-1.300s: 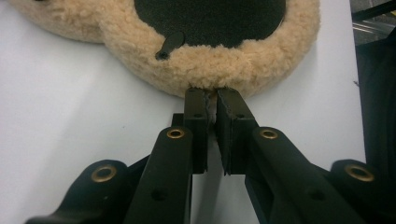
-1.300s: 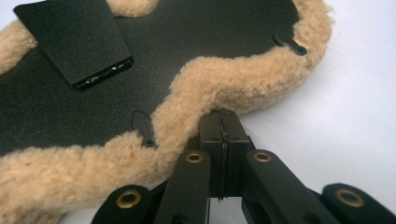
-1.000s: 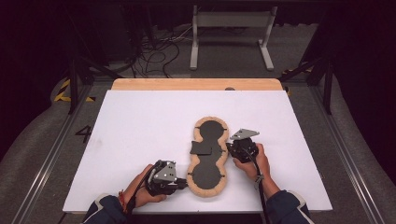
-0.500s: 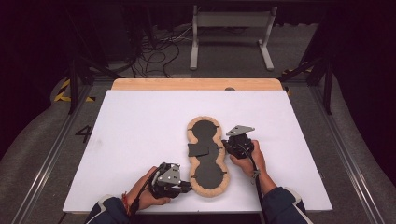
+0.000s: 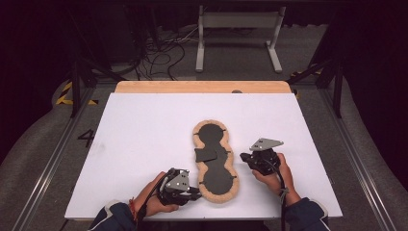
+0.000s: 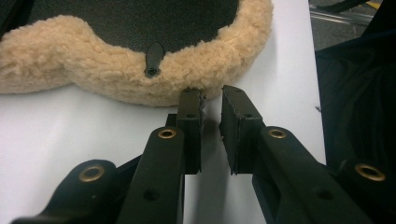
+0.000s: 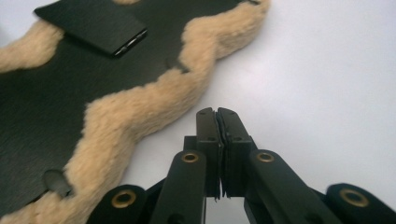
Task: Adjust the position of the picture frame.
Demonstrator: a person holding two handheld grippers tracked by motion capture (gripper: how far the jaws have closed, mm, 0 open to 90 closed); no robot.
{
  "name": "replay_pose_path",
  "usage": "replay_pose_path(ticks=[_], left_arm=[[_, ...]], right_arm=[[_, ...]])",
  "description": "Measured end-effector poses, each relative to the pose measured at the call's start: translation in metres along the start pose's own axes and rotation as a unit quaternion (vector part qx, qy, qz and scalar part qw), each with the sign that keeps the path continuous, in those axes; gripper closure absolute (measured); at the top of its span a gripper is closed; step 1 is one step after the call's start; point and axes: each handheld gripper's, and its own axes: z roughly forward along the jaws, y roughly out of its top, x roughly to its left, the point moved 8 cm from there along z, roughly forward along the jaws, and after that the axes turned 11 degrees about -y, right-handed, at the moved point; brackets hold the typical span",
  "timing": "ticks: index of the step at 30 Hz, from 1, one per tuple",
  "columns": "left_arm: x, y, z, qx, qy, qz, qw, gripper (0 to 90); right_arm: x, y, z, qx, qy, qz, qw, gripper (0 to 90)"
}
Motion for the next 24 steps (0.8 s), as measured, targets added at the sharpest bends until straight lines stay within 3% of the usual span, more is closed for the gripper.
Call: replay_pose_path(ticks=[3,8,11,15,19,24], left_arm=[[0.000,0.000,0.001,-0.003,0.003,0.002,1.0000,78.1],[-0.001,0.000,0.001,-0.004,0.004,0.003,1.0000,78.1],[0.000,0.001,0.002,-0.007,0.002,0.004,1.0000,78.8],[-0.001,0.003,0.004,-0.008,0.006,0.004,0.9999,79.2],[0.000,0.005,0.006,-0.006,0.009,0.005,0.9999,80.2],[-0.002,0.009,0.011,-0.004,0.014,0.006,0.9999,81.4]], right_arm=[[-0.008,0.009,0.010,-0.013,0.009,0.035,0.9992,90.0],[-0.008,0.016,0.037,0.002,0.010,0.021,0.9997,90.0],[-0.003,0.022,0.045,0.005,0.021,0.015,0.9997,90.0],[0.000,0.029,0.052,0.014,0.011,-0.006,0.9998,90.0],[-0.001,0.035,0.056,0.018,0.034,0.020,0.9991,90.0],[0.003,0.048,0.066,0.029,0.009,-0.013,0.9994,90.0]])
